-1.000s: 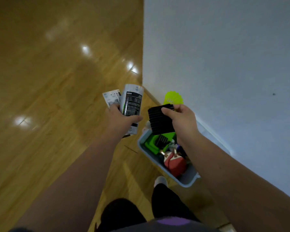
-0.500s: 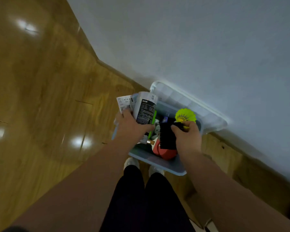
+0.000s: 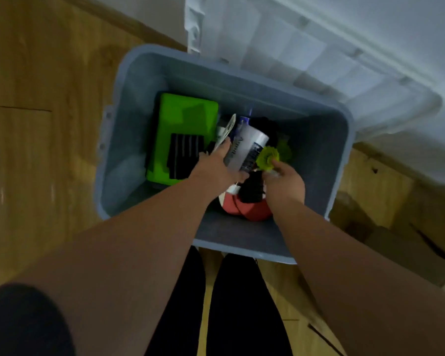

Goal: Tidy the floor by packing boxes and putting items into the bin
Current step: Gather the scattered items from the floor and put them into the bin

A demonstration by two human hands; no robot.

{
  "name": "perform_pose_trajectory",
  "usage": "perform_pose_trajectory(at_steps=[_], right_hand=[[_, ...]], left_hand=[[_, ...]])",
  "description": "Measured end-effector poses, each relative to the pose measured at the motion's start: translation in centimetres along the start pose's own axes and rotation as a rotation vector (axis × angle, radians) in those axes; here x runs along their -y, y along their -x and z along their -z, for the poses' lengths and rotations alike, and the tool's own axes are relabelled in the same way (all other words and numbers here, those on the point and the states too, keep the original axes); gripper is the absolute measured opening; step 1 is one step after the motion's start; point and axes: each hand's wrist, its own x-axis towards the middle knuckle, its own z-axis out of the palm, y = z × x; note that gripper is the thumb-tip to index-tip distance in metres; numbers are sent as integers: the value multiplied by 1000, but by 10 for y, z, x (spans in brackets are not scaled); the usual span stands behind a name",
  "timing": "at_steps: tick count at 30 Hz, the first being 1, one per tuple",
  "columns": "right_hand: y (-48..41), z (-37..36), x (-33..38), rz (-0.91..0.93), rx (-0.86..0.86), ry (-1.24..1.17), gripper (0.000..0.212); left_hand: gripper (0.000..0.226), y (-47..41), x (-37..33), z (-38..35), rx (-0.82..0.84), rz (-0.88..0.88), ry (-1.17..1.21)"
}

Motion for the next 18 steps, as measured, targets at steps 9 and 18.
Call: perform_pose_trajectory(at_steps=[9,18], right_hand=[[72,38,122,46,127,-376,9],[233,89,236,342,543,-295,17]], left_hand=[[17,81,-61,106,-374,-298,216],[15,262,-57,193,-557,-312,565]])
